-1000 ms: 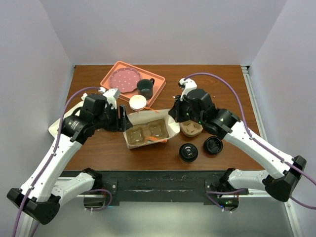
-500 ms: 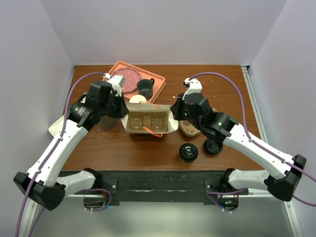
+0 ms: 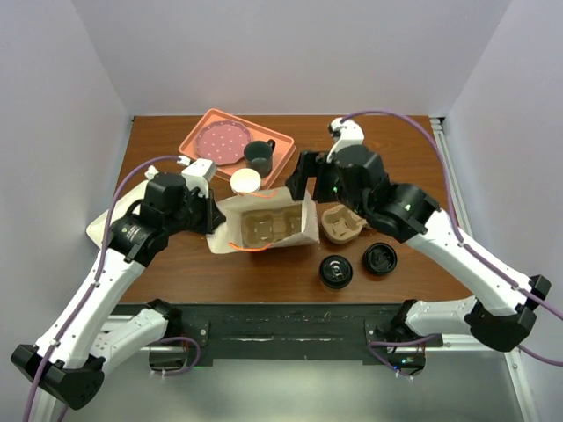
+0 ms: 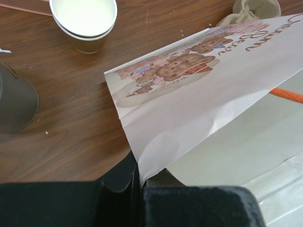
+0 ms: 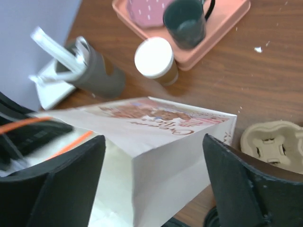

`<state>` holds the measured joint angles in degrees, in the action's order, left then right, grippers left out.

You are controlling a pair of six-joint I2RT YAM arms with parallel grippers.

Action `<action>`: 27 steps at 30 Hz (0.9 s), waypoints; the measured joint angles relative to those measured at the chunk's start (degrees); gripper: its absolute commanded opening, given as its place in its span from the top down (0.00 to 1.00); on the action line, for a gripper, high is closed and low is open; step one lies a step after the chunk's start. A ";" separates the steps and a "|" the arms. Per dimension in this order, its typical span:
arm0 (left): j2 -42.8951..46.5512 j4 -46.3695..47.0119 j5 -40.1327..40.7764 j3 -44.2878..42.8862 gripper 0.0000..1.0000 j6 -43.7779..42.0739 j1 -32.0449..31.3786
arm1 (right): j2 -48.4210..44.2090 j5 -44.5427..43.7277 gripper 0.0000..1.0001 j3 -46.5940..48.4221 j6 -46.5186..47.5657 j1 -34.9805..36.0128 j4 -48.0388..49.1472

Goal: Pack the takeout coffee

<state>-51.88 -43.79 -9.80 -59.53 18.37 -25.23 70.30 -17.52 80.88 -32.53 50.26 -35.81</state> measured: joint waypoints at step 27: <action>-4.13 -9.51 12.70 -8.20 1.00 -0.31 -0.33 | 8.17 3.80 0.19 7.02 -13.22 -8.96 -35.41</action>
<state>-56.01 -53.30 2.90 -67.72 18.06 -25.56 78.48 -13.72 87.90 -45.76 41.30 -71.22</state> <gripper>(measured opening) 0.016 0.821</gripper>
